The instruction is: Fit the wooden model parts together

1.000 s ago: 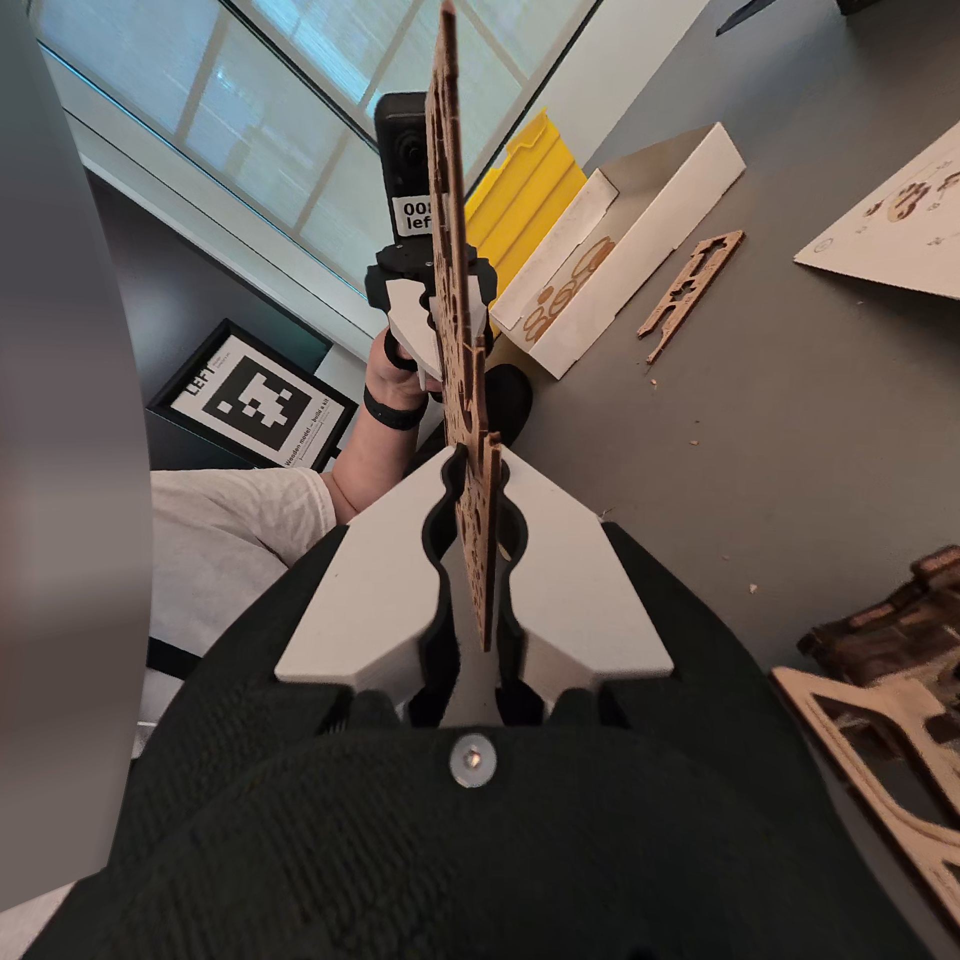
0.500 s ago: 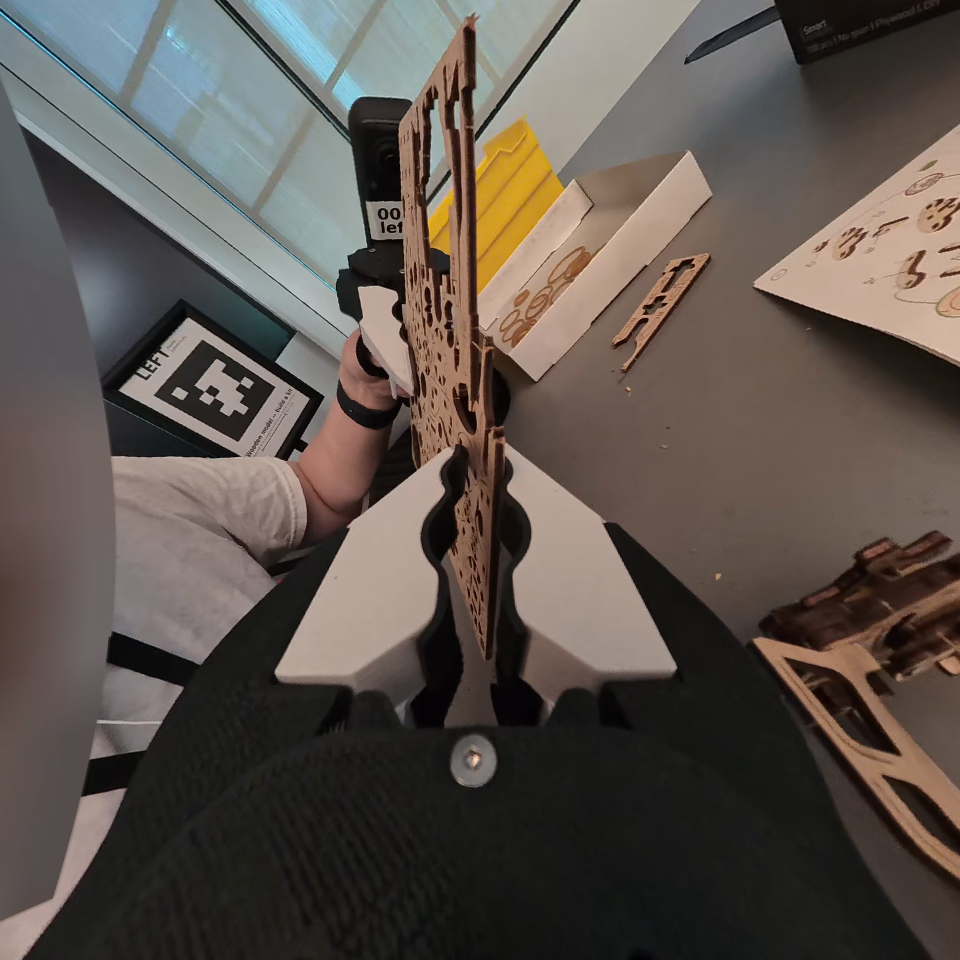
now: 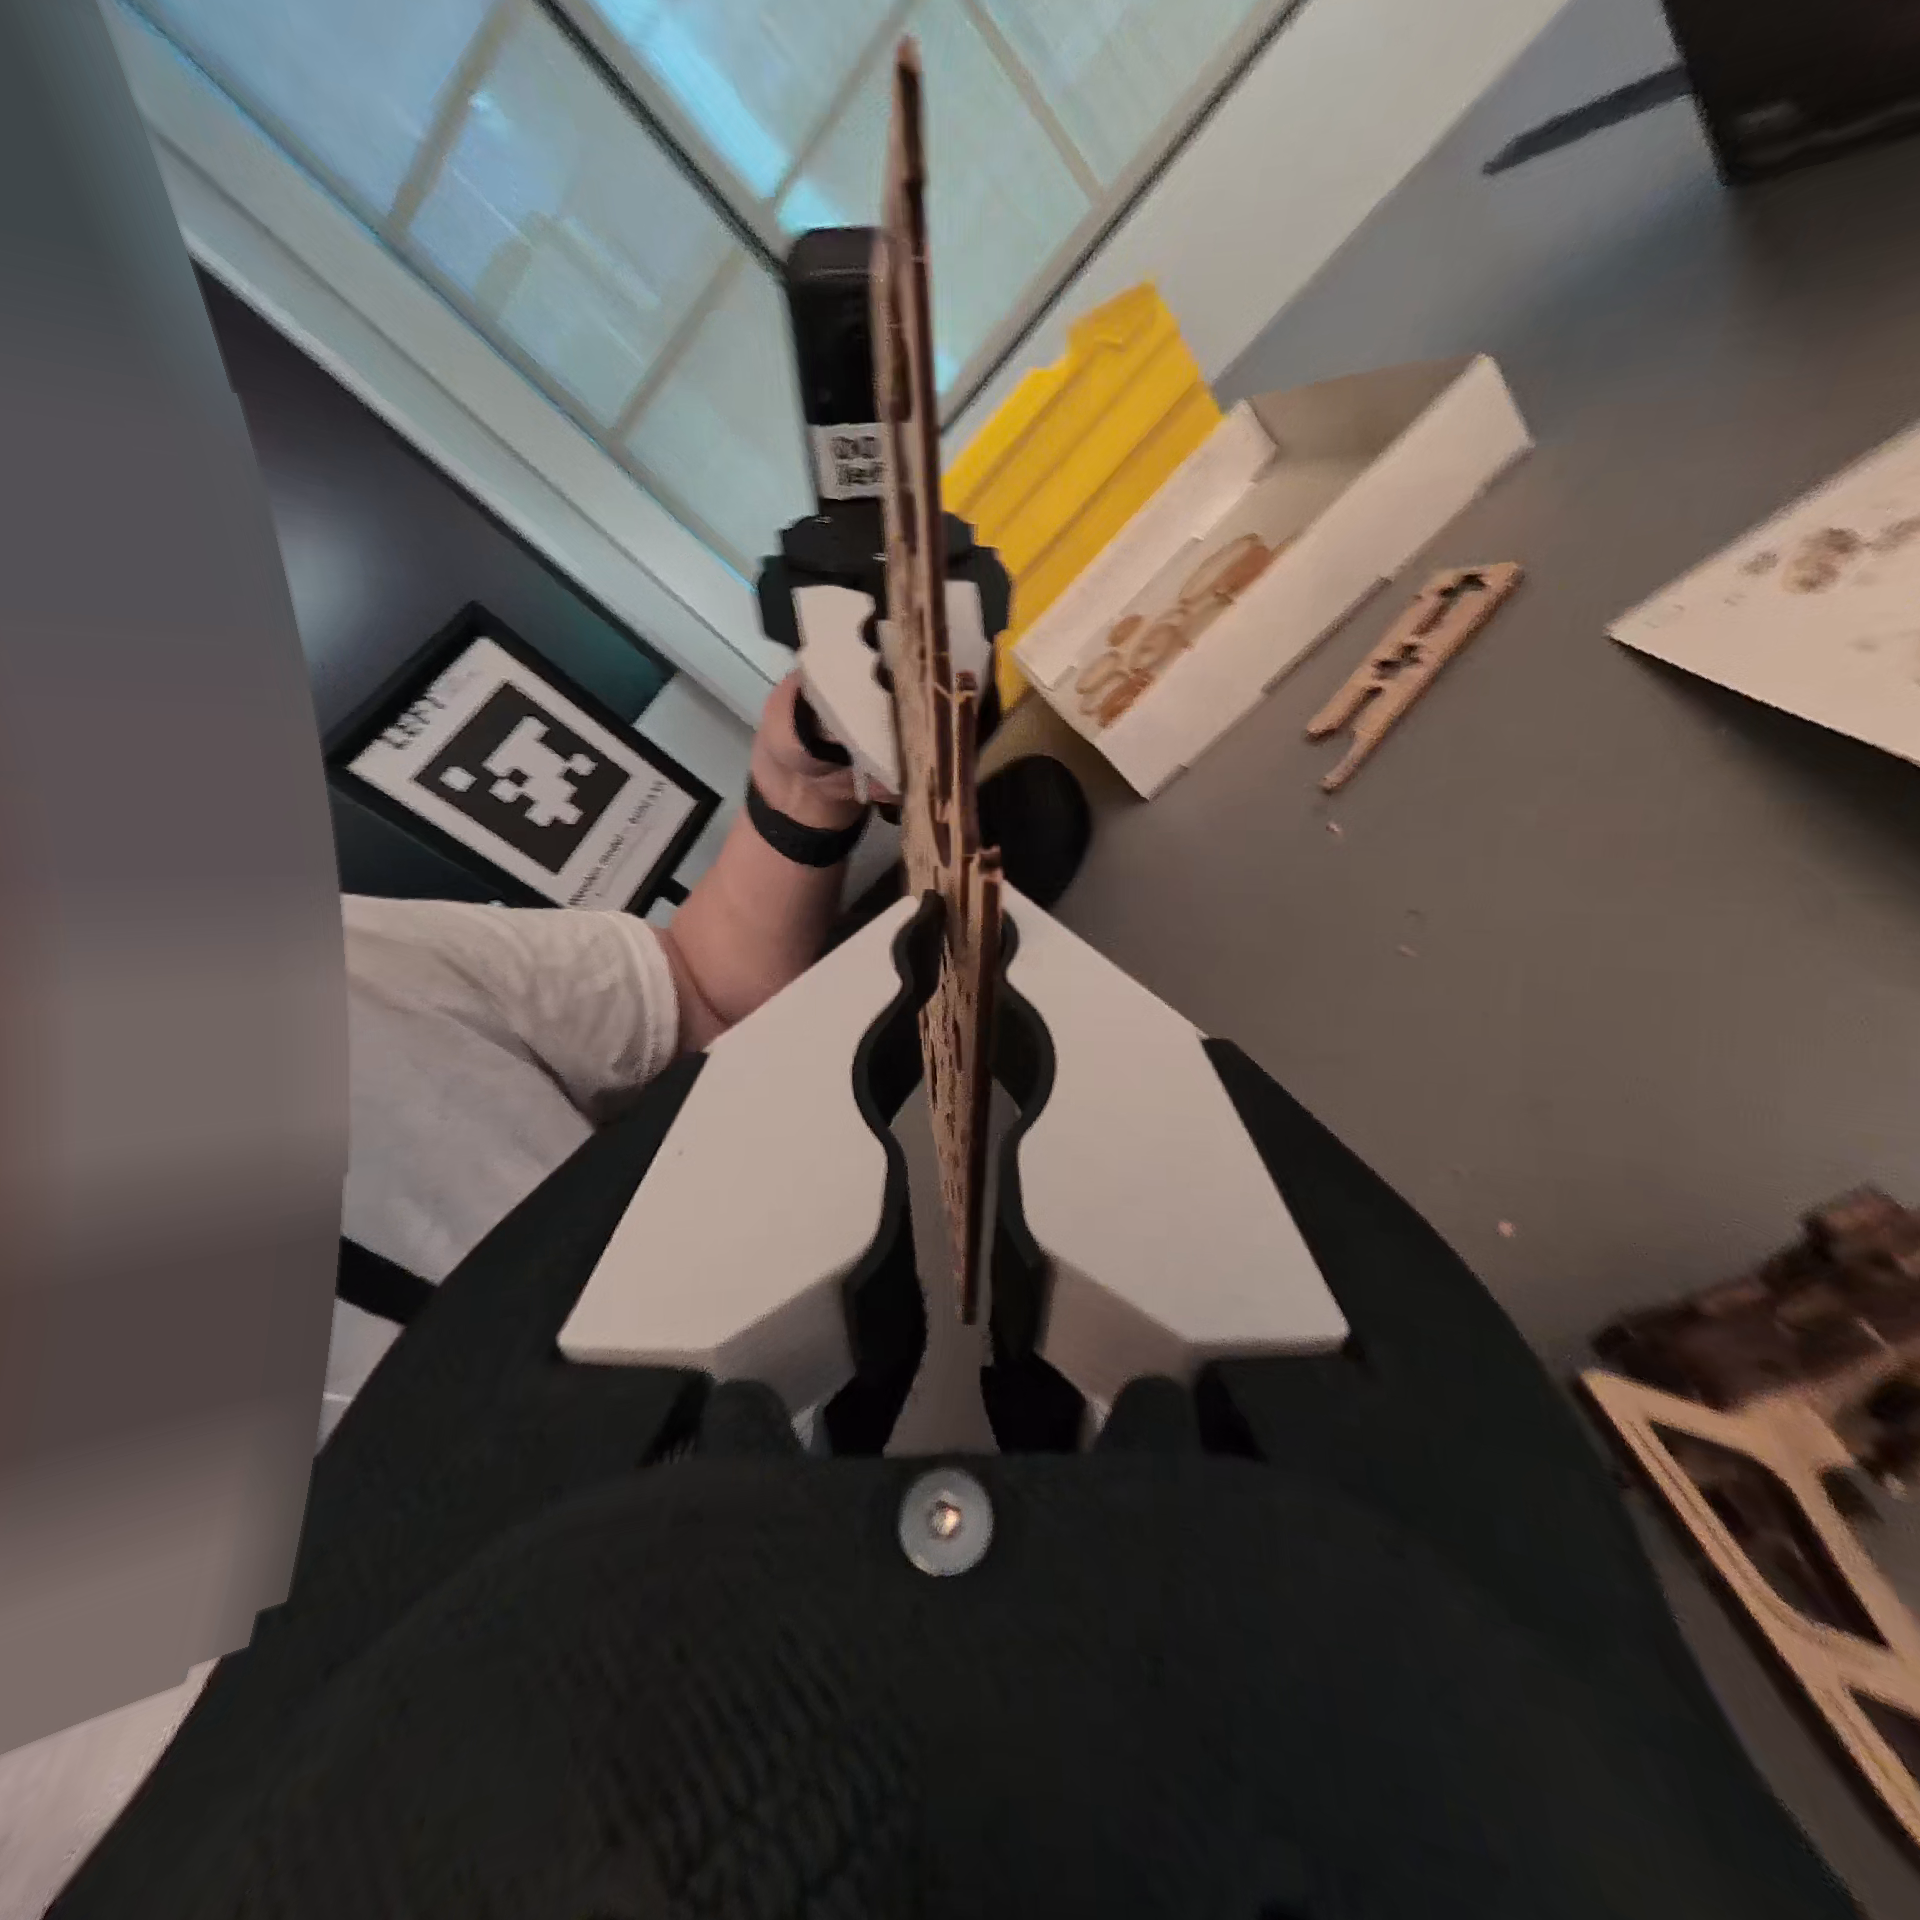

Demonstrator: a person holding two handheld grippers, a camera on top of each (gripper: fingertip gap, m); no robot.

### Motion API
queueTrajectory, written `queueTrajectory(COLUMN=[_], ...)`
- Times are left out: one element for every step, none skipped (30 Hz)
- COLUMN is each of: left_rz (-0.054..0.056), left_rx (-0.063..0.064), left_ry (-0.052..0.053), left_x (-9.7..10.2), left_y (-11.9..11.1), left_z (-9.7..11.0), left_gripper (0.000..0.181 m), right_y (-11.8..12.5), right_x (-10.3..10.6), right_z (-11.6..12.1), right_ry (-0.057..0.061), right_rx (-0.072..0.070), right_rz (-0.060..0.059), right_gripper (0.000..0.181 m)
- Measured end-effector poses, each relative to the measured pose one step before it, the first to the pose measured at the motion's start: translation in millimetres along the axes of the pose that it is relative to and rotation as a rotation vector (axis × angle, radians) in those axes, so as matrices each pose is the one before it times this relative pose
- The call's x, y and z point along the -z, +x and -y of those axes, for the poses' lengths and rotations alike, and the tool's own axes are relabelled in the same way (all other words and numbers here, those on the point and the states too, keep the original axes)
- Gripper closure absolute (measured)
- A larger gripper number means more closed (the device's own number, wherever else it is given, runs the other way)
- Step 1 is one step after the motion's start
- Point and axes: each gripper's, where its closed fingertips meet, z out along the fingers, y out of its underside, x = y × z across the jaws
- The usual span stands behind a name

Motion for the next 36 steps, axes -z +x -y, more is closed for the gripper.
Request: queueTrajectory(left_rz=[-0.0148,0.0005,0.0052,0.0039,-0.0043,-0.008,-0.0014,0.0038,0.0098,0.0081,-0.0005,-0.0079,-0.0116,-0.0115,-0.0079,-0.0045,0.0053,0.0052,-0.0013,-0.0021,-0.0035,0.002,0.0001,-0.0179,-0.0127,0.0293,0.0184,-0.0103,-0.0264,-0.0107,-0.0073,-0.007,0.0039,0.0131,0.0173,0.0151], left_rx=[0.0157,0.0025,-0.001,0.0026,0.007,0.0108,0.0061,-0.0037,-0.0061,-0.0034,-0.0007,0.0053,0.0096,0.0051,-0.0002,-0.0032,-0.0038,-0.0031,-0.003,-0.0028,-0.0024,-0.0049,-0.0081,-0.0017,0.0101,-0.0156,-0.0035,0.0163,0.0279,0.0141,0.0055,0.0006,-0.0067,-0.0141,-0.0201,-0.0204], left_ry=[0.0055,0.0011,-0.0004,-0.0004,0.0037,0.0057,0.007,0.0005,-0.0032,0.0012,0.0047,0.0119,0.0137,0.0042,-0.0017,-0.0042,-0.0047,-0.0037,-0.0003,0.0031,-0.0022,-0.0003,0.0001,-0.0025,-0.0087,-0.0015,0.0047,0.0096,0.0086,-0.0037,-0.0072,-0.0036,0.0018,0.011,0.0284,0.0469], left_x=[2.18,0.5,-0.8,-1.27,-0.8,-0.23,0.11,-0.33,-0.24,0.15,0.02,0.22,0.13,-0.53,-1.17,-1.64,-1.33,-0.75,-0.13,0.16,-0.24,-0.55,-0.8,-1.3,-1.62,0.64,2.19,2.24,1.22,0.23,0.19,1.13,2.75,5.01,7.5,9.58], left_y=[0.36,-1.46,-1.7,-1.52,-0.32,0.42,-0.01,0.1,-0.52,-0.23,1.11,2.1,2.77,2.83,2.36,1.69,-0.14,-0.4,0.41,0.79,1.02,0.66,0.96,3.51,2.59,-4.61,-5.26,-2.31,0.34,-1.37,-0.82,0.45,-0.13,-0.54,-0.22,0.49], left_z=[1.46,-0.03,-0.77,-0.53,0.08,0.79,1.04,0.1,-0.33,0.38,0.74,1.73,2.02,0.32,-0.56,-0.94,-1.04,-0.99,-0.03,0.49,-0.21,-0.08,-0.07,-0.41,-1.07,-0.44,0.76,1.32,0.92,-0.91,-1.15,0.11,1.4,3.09,6.2,9.19], left_gripper=[0.181,0.181,0.181,0.181,0.181,0.181,0.181,0.181,0.181,0.181,0.181,0.181,0.181,0.18,0.179,0.179,0.179,0.179,0.178,0.179,0.178,0.178,0.178,0.177,0.176,0.178,0.18,0.181,0.181,0.181,0.181,0.181,0.181,0.181,0.181,0.181], right_y=[-3.7,1.42,3.11,1.84,0.61,-0.03,1.03,1.0,1.85,1.6,0.75,0.7,0.13,-0.29,-0.63,0.31,1.44,1.2,0.35,-0.33,-0.05,0.45,1.15,3.34,2.28,-2.29,-5.86,-5.18,-0.68,-1.53,-2.29,-1.71,-2.14,-1.56,-1.27,0.13], right_x=[-1.09,-0.3,0.52,1.08,1.21,1.49,1.16,0.01,-0.05,-0.1,0.15,0.19,0.37,0.64,1.07,1.11,0.78,0.1,-0.07,0.03,0.09,0.29,0.34,-0.02,-0.23,1.55,1.08,-0.18,-0.58,0.09,-0.16,-0.3,-0.47,0.35,2.89,5.5], right_z=[0.91,-1.36,-0.48,0.9,1.52,1.96,1.37,-0.64,-1.36,-1.53,-0.53,-0.32,-0.86,0.05,1.13,0.21,-0.11,-0.94,-0.24,0.39,-0.3,0.15,-0.23,-0.88,-1.59,3.75,4.55,2.02,-0.45,1.27,1.12,0.43,0.63,2.63,6.0,8.97], right_ry=[-0.0042,-0.0176,-0.0075,0.0036,0.0048,0.0053,0.005,-0.0049,-0.0073,-0.0104,-0.0049,-0.0026,-0.0069,-0.0017,0.004,-0.0003,0.0008,-0.0043,-0.0008,0.0035,-0.002,0.0019,-0.0013,-0.0045,-0.0084,0.0214,0.0188,0.0039,-0.0109,0.0028,0.0058,0.002,0.0013,0.0076,0.0243,0.0428], right_rx=[0.0151,0.0346,0.0387,0.0196,-0.0011,-0.012,-0.0119,-0.0076,-0.0001,0.0001,0.0021,0.0135,0.0183,0.0054,-0.0017,-0.0004,0.0064,0.0094,-0.002,-0.0038,-0.0033,-0.0023,0.0027,0.0173,0.0279,-0.0061,-0.0184,0.02,0.0221,0.0104,0.0028,-0.0032,-0.0029,-0.0057,-0.0011,0.0082], right_rz=[0.0129,-0.023,-0.0338,-0.0204,-0.0037,0.0059,-0.0003,-0.0031,-0.0111,-0.0098,-0.0054,-0.0081,-0.0061,-0.0023,0.0017,-0.0019,-0.0126,-0.0135,-0.0062,0.0,0.0008,-0.0033,-0.0093,-0.0307,-0.0278,0.011,0.038,0.0274,-0.0033,0.0027,0.0122,0.0106,0.0141,0.0095,0.0071,-0.0027], right_gripper=[0.179,0.178,0.177,0.176,0.176,0.176,0.176,0.176,0.175,0.175,0.174,0.173,0.173,0.172,0.173,0.173,0.173,0.173,0.172,0.173,0.172,0.172,0.172,0.174,0.172,0.174,0.177,0.177,0.176,0.176,0.177,0.176,0.169,0.154,0.147,0.147])
